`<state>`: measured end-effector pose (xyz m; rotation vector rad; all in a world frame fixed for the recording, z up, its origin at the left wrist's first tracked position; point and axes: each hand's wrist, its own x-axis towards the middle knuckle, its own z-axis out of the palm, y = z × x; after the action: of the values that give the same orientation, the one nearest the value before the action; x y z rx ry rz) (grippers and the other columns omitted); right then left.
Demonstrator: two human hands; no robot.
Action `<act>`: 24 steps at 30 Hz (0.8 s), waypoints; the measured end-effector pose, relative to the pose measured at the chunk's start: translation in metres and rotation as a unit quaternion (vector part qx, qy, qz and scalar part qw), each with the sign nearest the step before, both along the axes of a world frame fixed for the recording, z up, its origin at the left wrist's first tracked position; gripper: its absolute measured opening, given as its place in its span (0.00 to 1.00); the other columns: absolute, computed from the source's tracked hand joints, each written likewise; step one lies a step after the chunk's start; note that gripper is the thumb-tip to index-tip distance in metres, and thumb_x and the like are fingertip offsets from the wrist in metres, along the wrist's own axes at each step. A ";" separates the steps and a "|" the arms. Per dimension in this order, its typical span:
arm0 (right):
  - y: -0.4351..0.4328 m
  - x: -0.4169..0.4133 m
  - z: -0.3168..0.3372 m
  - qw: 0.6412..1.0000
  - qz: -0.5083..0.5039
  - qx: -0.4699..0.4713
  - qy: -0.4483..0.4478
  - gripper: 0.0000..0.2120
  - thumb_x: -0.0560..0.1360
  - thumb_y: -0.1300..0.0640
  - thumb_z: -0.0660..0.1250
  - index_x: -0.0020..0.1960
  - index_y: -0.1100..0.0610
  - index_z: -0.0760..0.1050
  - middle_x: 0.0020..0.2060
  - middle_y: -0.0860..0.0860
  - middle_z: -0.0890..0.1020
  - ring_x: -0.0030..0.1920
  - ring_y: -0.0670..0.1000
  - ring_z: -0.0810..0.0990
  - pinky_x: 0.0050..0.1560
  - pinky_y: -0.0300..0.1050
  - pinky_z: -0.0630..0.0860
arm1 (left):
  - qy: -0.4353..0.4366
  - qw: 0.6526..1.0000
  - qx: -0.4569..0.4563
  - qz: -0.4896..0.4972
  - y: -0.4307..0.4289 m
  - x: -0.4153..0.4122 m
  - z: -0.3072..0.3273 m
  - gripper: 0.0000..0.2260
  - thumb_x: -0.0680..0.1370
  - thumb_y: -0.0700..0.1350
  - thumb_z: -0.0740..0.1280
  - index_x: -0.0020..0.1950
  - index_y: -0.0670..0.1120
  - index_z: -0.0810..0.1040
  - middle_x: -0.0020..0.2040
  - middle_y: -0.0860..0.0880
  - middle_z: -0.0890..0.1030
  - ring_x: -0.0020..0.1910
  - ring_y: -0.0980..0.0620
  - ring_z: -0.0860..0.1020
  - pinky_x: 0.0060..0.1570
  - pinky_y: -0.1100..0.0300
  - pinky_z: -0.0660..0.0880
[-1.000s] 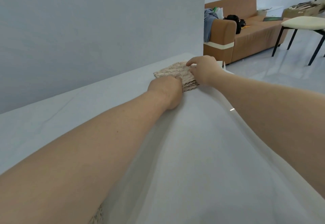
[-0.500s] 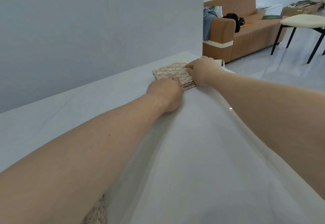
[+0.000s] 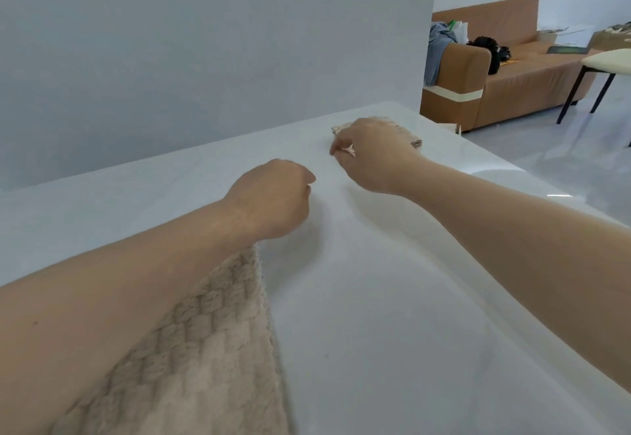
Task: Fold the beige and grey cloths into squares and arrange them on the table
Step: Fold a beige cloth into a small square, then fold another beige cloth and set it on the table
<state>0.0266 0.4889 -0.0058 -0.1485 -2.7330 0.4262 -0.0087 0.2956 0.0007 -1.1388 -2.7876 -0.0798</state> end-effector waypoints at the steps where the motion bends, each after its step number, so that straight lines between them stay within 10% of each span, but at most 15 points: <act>1: -0.013 0.005 0.002 1.000 0.021 -0.004 -0.005 0.11 0.81 0.52 0.61 0.54 0.48 0.82 0.53 0.48 0.80 0.58 0.52 0.77 0.57 0.47 0.72 | -0.003 1.000 0.011 0.009 -0.016 0.006 0.003 0.16 0.81 0.42 0.56 0.62 0.49 0.81 0.63 0.50 0.81 0.62 0.46 0.78 0.58 0.48 0.78; 7: -0.081 0.034 0.006 0.993 0.094 -0.069 -0.036 0.10 0.79 0.56 0.63 0.52 0.49 0.83 0.46 0.42 0.81 0.46 0.44 0.77 0.47 0.39 0.71 | -0.015 0.995 0.064 0.070 -0.102 0.026 0.015 0.16 0.84 0.43 0.57 0.66 0.51 0.80 0.67 0.52 0.80 0.64 0.51 0.78 0.62 0.54 0.75; 18: -0.156 0.022 -0.011 0.991 0.094 -0.033 -0.089 0.13 0.81 0.53 0.61 0.61 0.53 0.81 0.58 0.48 0.83 0.59 0.52 0.79 0.61 0.52 0.77 | -0.031 0.976 0.040 0.214 -0.256 0.000 -0.006 0.17 0.81 0.41 0.60 0.66 0.51 0.80 0.66 0.49 0.80 0.65 0.46 0.77 0.62 0.50 0.75; 24: -0.168 0.002 -0.019 0.991 0.067 -0.020 -0.118 0.17 0.83 0.51 0.57 0.65 0.54 0.79 0.62 0.51 0.82 0.64 0.55 0.77 0.64 0.54 0.75 | -0.006 0.957 0.032 0.288 -0.289 -0.010 -0.022 0.12 0.80 0.44 0.59 0.42 0.50 0.80 0.45 0.50 0.83 0.46 0.46 0.79 0.41 0.54 0.76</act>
<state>0.0283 0.3209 -0.0250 -0.0265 -2.9786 0.5324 -0.0191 0.0062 -0.0210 -0.2782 -2.9737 -0.1154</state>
